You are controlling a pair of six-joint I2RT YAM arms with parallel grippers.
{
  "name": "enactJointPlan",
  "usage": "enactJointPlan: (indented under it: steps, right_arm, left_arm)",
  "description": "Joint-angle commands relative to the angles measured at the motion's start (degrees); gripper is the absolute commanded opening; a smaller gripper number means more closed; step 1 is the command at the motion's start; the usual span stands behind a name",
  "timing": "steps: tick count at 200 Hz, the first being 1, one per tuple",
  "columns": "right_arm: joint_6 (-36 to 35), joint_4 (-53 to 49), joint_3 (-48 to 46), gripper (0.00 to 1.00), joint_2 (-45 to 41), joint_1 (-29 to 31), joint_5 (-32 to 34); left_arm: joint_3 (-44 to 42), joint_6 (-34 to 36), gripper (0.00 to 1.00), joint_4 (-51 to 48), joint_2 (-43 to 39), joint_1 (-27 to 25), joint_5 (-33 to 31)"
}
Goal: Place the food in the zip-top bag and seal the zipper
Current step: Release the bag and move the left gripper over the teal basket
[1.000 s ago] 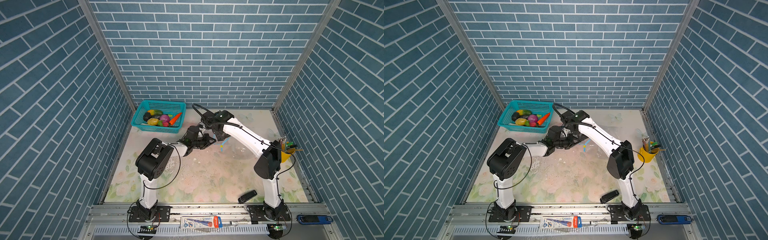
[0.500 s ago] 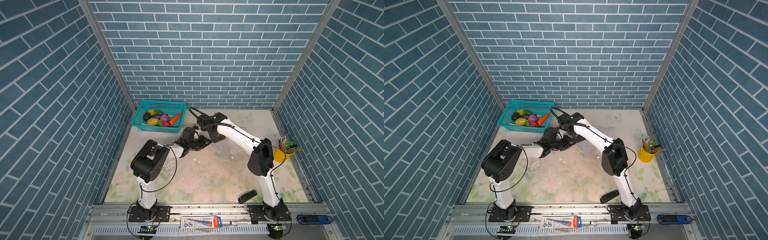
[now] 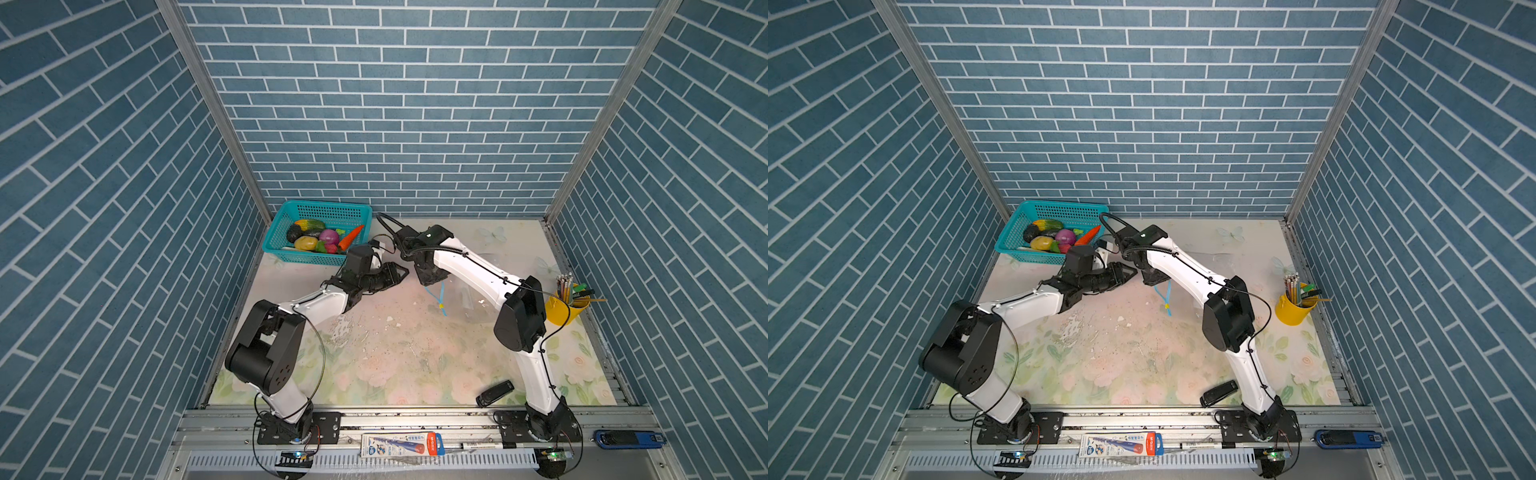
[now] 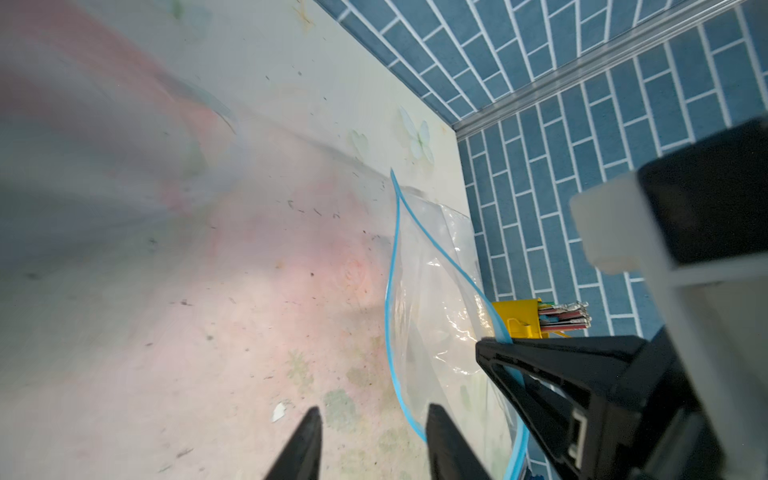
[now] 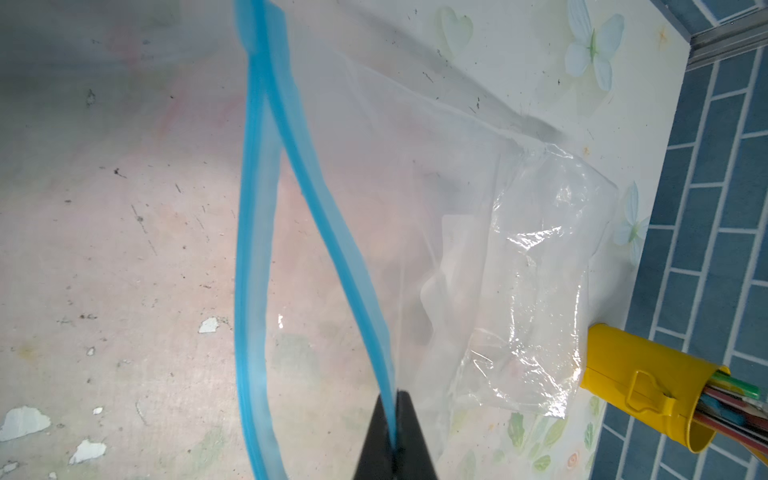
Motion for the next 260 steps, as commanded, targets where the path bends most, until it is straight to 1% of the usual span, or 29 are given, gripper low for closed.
enactJointPlan:
  steps: [1, 11, 17, 35, 53, 76, 91, 121, 144, 173, 199, 222, 260]
  right_arm:
    - [1.0, -0.1, 2.3, 0.00, 0.5, -0.1, -0.4]
    - [0.9, 0.1, 2.3, 0.00, 0.5, -0.1, -0.5]
    - [0.8, 0.1, 2.4, 0.00, 0.4, -0.1, -0.5]
    - [0.7, 0.2, 2.7, 0.00, 0.4, 0.0, -0.7]
    - [0.5, 0.4, 2.9, 0.00, 0.4, 0.2, -1.0]
    - [0.3, 0.5, 3.4, 0.00, 0.4, 0.3, -1.1]
    - [0.2, 0.5, 3.5, 0.00, 0.4, 0.3, -1.3]
    - [0.0, 0.8, 3.6, 0.00, 0.5, 0.3, -1.3]
    - [0.0, 0.9, 3.5, 0.00, 0.5, 0.3, -1.4]
    - [0.0, 1.1, 3.0, 0.00, 0.5, 0.3, -1.5]
    - [0.0, 1.3, 2.7, 0.00, 0.4, 0.3, -1.7]
    - [0.1, 1.4, 2.5, 0.00, 0.4, 0.3, -1.8]
    - [0.1, 1.7, 2.6, 0.00, 0.5, 0.4, -2.3]
  left_arm:
    - [5.6, 11.3, 0.60, -16.1, -3.7, 2.5, -6.5]
    - [8.2, 14.4, 0.70, -20.6, -4.3, 3.6, -8.9]
    - [9.9, 15.7, 0.73, -23.7, -4.3, 4.4, -10.3]
    - [16.1, 19.3, 0.77, -31.8, -2.6, 7.1, -12.2]
    - [22.2, 22.7, 0.79, -37.6, 0.8, 9.5, -13.7]
    - [28.6, 24.8, 0.80, -41.6, 6.0, 12.0, -14.0]
    - [32.1, 25.8, 0.80, -43.2, 9.4, 12.5, -14.6]
    - [38.5, 26.9, 0.81, -46.3, 16.2, 12.7, -13.8]
    - [40.2, 26.7, 0.82, -46.4, 19.5, 12.6, -13.6]
    - [40.3, 26.2, 0.82, -45.6, 21.4, 12.6, -12.7]
    - [39.8, 24.2, 0.82, -44.6, 22.0, 12.6, -9.9]
    - [37.7, 21.7, 0.82, -42.4, 21.3, 12.4, -7.4]
    - [35.7, 18.4, 0.81, -40.4, 20.7, 10.9, -5.6]
